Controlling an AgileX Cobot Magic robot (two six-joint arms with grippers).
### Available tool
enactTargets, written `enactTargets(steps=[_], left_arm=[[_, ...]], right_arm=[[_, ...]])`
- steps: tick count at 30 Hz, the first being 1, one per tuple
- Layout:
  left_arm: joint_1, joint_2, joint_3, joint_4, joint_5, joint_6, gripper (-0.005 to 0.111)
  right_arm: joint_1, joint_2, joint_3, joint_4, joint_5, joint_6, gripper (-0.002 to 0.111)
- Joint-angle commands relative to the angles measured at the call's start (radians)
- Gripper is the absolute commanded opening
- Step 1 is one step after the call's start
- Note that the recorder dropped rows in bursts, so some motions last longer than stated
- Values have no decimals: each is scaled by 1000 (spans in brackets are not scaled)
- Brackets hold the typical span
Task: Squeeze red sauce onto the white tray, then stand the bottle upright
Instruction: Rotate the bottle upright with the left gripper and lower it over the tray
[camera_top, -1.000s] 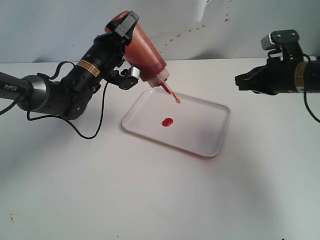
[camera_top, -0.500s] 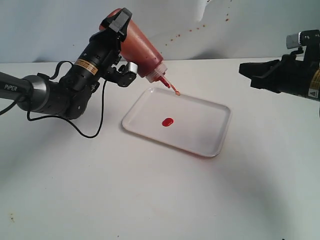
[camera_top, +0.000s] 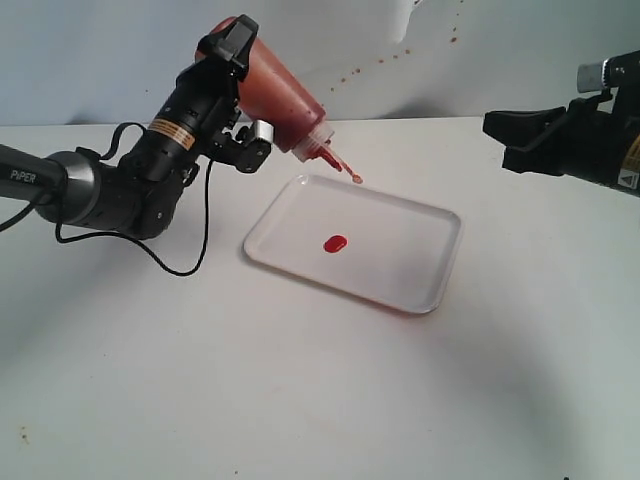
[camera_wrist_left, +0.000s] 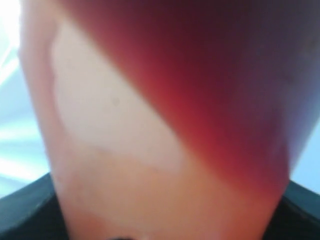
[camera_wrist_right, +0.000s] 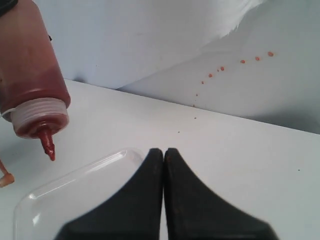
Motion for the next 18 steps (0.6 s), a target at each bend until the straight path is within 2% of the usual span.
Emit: enactTargets(steps=[1,11,18], left_arm=[[-6,-4,-7,-67,-47,-45,0],[-6,-4,-3,-203,-47,-257,0],[-6,-4,68,-267,-47,-508,0]], right_arm=[[-2,-10,4,33,-1,-27,0],[-2,-10,4,42,-12,-27,0],[-2,-10,4,44,-19,-17,0]])
